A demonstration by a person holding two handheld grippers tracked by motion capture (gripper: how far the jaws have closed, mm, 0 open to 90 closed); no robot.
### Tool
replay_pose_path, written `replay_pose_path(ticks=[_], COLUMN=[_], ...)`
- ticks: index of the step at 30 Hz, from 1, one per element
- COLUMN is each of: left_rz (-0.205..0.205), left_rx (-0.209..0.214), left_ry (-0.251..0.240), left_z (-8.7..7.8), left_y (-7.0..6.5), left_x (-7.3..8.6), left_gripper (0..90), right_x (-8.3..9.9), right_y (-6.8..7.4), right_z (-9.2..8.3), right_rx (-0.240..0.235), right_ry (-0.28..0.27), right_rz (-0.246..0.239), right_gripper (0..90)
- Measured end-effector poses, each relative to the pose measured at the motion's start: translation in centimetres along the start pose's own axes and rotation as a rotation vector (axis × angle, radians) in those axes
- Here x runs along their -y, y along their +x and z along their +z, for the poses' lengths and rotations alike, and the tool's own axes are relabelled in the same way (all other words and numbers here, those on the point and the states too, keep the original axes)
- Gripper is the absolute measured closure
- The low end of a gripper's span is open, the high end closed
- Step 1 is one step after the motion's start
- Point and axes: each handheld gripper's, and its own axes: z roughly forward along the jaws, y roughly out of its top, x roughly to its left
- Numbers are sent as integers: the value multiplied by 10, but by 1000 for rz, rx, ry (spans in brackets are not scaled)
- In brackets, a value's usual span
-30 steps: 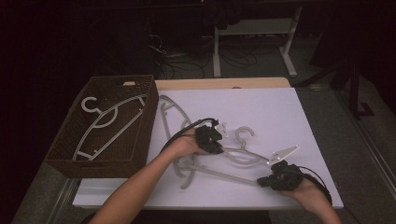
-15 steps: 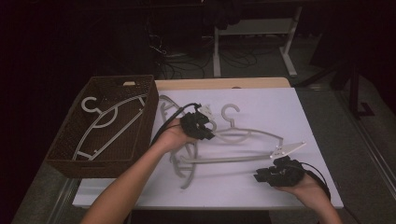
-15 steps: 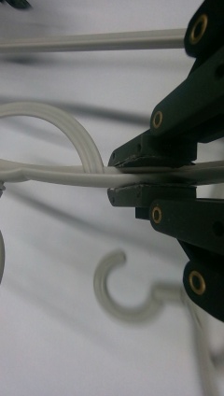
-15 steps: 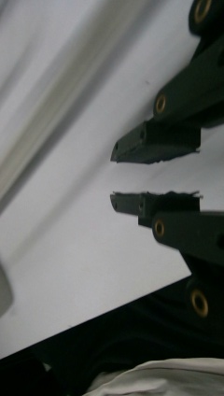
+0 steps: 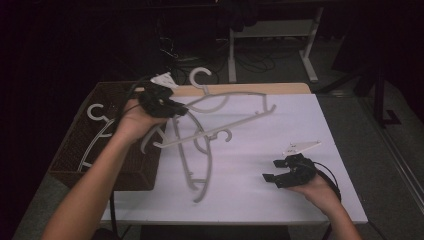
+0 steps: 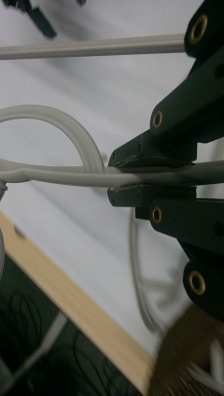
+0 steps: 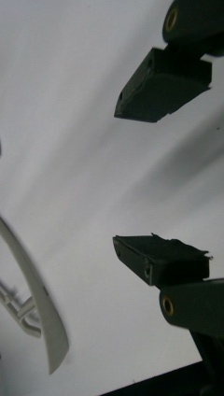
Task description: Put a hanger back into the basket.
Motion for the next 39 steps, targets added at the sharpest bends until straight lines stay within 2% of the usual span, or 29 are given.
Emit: replay_pose_path(ticks=[1, 2, 3, 4, 5, 7, 8, 9, 10, 11, 12, 13, 14, 15, 16, 17, 18, 19, 21, 22, 23, 24, 25, 27, 30, 33, 34, 39], left_rz=[-21, -21, -44, -44, -74, -107, -126, -126, -165, -182, -182, -218, -218, -250, -250, -283, -283, -312, -347, -347, -376, -391, -391, -415, -417, -398, -387, -389], left_rx=[-42, -42, -84, -84, -127, -168, -189, -189, -232, -250, -250, -284, -284, -320, -320, -355, -355, -385, -410, -410, -445, -456, -456, -466, -465, -459, -455, -429], left_ry=[-10, -10, -18, -18, -27, -34, -36, -36, -39, -38, -38, -38, -38, -30, -30, -14, -14, 5, 20, 20, 33, 40, 40, 50, 65, 87, 100, 171], left_z=[-18, -18, -36, -36, -52, -68, -75, -75, -88, -94, -94, -105, -105, -113, -113, -119, -119, -123, -125, -125, -126, -127, -127, -127, -122, -114, -109, -91], left_y=[12, 12, 25, 25, 38, 51, 58, 58, 70, 76, 76, 86, 86, 95, 95, 103, 103, 110, 116, 116, 120, 122, 122, 127, 130, 133, 134, 133], left_x=[9, 9, 20, 20, 33, 47, 55, 55, 70, 78, 78, 93, 93, 109, 109, 126, 126, 142, 159, 159, 174, 181, 181, 194, 204, 210, 211, 215], left_gripper=[820, 820, 820, 820, 820, 820, 820, 819, 820, 820, 820, 820, 820, 820, 819, 819, 819, 819, 819, 819, 819, 819, 819, 819, 819, 819, 819, 817], right_x=[1, 1, 4, 4, 5, 7, 7, 7, 8, 8, 8, 9, 9, 9, 9, 9, 9, 9, 9, 9, 9, 9, 8, 8, 6, 4, 4, 5], right_y=[0, 0, -2, -3, -3, -5, -6, -6, -7, -8, -8, -9, -10, -10, -10, -10, -10, -10, -10, -10, -10, -10, -10, -11, -12, -11, -11, -10], right_z=[0, 0, 0, 0, 0, -2, -2, -3, -3, -3, -3, -3, -3, -3, -3, -3, -3, -3, -3, -3, -4, -4, -4, -4, -3, -1, -1, 2], right_rx=[3, 3, 16, 21, 30, 40, 52, 57, 62, 67, 67, 70, 72, 72, 72, 74, 74, 75, 75, 75, 75, 74, 74, 75, 79, 79, 78, 69], right_ry=[5, 5, 5, 6, 4, 1, -1, -2, 0, -1, -1, 0, 1, 2, 2, 4, 5, 5, 4, 4, 2, 1, -2, -4, 1, 1, 4, 10], right_rz=[4, 4, 17, 22, 29, 40, 48, 51, 54, 58, 58, 60, 62, 61, 61, 60, 61, 61, 60, 60, 62, 65, 70, 69, 69, 62, 61, 57], right_gripper=[280, 280, 252, 236, 225, 209, 201, 195, 191, 188, 188, 186, 186, 186, 186, 185, 185, 185, 186, 186, 186, 186, 186, 186, 186, 186, 186, 186])
